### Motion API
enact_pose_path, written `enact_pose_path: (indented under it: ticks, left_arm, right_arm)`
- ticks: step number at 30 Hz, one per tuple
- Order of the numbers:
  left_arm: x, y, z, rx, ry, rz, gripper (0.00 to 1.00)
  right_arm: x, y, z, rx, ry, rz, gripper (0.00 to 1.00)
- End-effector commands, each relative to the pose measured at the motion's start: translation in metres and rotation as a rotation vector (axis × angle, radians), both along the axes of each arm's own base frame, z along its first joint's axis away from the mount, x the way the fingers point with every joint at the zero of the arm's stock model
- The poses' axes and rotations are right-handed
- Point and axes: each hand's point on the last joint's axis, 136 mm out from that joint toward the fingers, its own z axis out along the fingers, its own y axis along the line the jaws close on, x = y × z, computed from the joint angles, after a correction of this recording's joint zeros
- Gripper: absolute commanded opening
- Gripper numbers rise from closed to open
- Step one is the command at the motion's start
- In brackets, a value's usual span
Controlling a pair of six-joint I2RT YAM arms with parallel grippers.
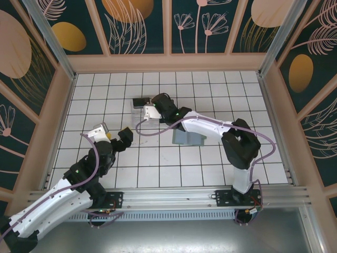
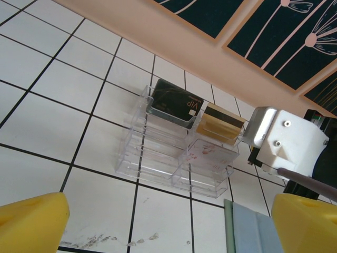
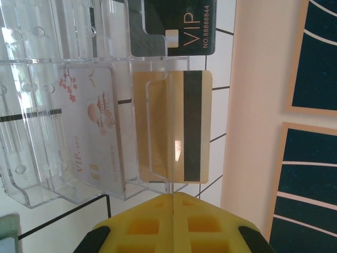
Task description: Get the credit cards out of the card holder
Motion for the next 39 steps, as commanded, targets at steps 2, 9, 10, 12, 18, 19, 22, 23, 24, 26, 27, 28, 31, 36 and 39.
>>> enact_pose_path:
  ticks: [2,9,10,12,18,19,22,23,24,26,27,28,31,36,39]
  left_arm:
    - [0.000,0.005,-0.001,0.029,0.000,0.016,0.99]
    - [0.000,0.005,-0.002,0.031,0.001,0.016,0.99]
    - [0.000,0.005,-0.002,0.032,0.002,0.017,0.99]
    - [0.000,0.005,-0.002,0.031,0.003,0.016,0.99]
    - [0.001,0.004,-0.004,0.038,0.007,0.015,0.99]
    - [0.001,0.004,-0.004,0.037,0.006,0.017,0.99]
    - [0.001,0.004,-0.005,0.041,0.007,0.016,0.99]
    - [0.001,0.004,-0.006,0.042,0.008,0.015,0.99]
    - [0.001,0.004,-0.005,0.040,0.008,0.015,0.99]
    - [0.001,0.003,-0.006,0.040,0.009,0.014,0.99]
    - [0.001,0.003,-0.006,0.040,0.010,0.014,0.99]
    - [0.001,0.003,-0.006,0.041,0.010,0.014,0.99]
    - [0.001,0.003,-0.006,0.037,0.011,0.012,0.99]
    - [0.001,0.004,-0.007,0.040,0.011,0.015,0.99]
    - [0.001,0.002,-0.007,0.038,0.010,0.008,0.99]
  right_arm:
    - [0.010,0.003,0.004,0.029,-0.004,-0.015,0.00]
    - [0.016,0.005,0.004,0.037,-0.008,-0.022,0.00]
    - [0.017,0.006,0.004,0.040,-0.009,-0.021,0.00]
    - [0.018,0.006,0.003,0.039,-0.010,-0.024,0.00]
    - [0.016,0.006,0.014,0.060,-0.014,-0.025,0.00]
    - [0.015,0.006,0.017,0.066,-0.016,-0.025,0.00]
    - [0.012,0.006,0.021,0.072,-0.017,-0.022,0.00]
    - [0.010,0.006,0.021,0.071,-0.017,-0.020,0.00]
    - [0.009,0.006,0.021,0.068,-0.018,-0.018,0.00]
    - [0.008,0.006,0.019,0.065,-0.016,-0.017,0.00]
    - [0.009,0.006,0.018,0.062,-0.016,-0.017,0.00]
    - [0.009,0.006,0.017,0.061,-0.016,-0.019,0.00]
    - [0.011,0.007,0.016,0.061,-0.014,-0.023,0.00]
    - [0.009,0.010,0.022,0.073,-0.012,-0.029,0.00]
    - [0.006,0.011,0.028,0.071,-0.025,-0.025,0.00]
